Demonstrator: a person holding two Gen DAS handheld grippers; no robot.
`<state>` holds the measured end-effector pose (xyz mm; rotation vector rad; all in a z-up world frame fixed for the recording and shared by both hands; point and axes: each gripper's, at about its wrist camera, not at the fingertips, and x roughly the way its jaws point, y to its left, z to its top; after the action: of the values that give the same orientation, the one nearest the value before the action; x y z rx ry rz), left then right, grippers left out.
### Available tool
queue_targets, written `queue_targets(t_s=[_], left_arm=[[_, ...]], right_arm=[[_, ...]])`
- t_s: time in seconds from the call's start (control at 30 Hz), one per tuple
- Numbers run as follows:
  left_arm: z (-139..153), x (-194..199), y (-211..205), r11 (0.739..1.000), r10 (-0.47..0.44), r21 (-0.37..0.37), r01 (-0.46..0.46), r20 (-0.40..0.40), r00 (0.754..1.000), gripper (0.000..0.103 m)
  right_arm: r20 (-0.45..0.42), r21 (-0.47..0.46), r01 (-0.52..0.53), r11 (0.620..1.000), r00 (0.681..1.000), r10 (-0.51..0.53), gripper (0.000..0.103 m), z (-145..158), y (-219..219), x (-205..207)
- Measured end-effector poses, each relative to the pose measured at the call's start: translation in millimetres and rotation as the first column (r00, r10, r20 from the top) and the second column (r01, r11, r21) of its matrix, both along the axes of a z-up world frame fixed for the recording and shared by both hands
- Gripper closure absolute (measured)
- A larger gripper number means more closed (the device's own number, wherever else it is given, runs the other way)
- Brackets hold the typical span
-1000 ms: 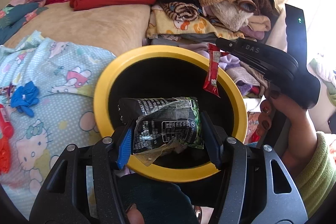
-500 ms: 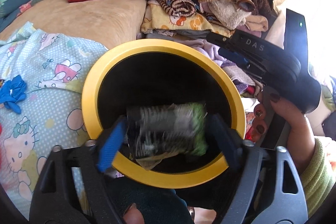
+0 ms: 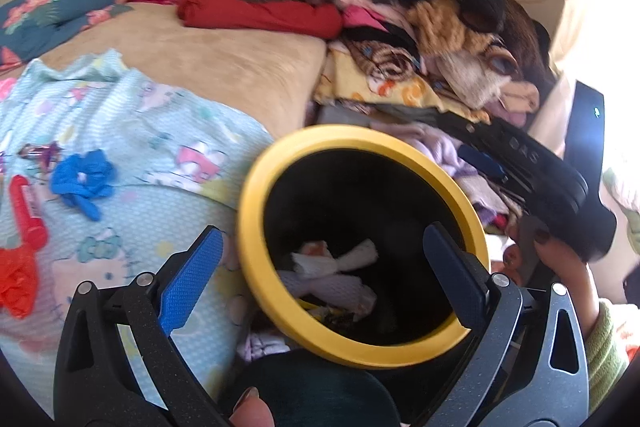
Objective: Collect trash
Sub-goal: 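Move both tools back to blanket toward red plastic bag and purple wrapper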
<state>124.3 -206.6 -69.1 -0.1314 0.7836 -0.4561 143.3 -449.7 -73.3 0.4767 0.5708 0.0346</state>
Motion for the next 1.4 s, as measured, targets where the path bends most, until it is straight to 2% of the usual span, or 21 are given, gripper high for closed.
queue_targets(t_s=[0.33,0.83,1.17,1.4], left_arm=[[22.6,-5.6,47.2,0.99,0.129,0.04,-0.133,0.083,0.988,0.011],[47.4,-16.8,122.6,0.955,0.293,0.017,-0.298,0.128,0.947,0.011],[52.1,-20.9,159.5,0.934,0.352,0.003,-0.356,0.144,0.925,0.011],[44.9,-21.8,193.1,0.913,0.403,0.011,-0.408,0.134,0.905,0.011]], right_arm=[[0.041,-0.06,-0.115,0.992,0.992,0.118,0.035,14.6,45.8,1.5],[0.062,-0.12,-0.282,0.952,0.955,0.291,0.029,35.2,128.1,-5.4],[0.053,-0.159,-0.349,0.924,0.931,0.361,0.026,40.5,169.8,-11.1],[0.048,-0.181,-0.382,0.906,0.917,0.396,0.026,44.2,192.4,-10.2]])
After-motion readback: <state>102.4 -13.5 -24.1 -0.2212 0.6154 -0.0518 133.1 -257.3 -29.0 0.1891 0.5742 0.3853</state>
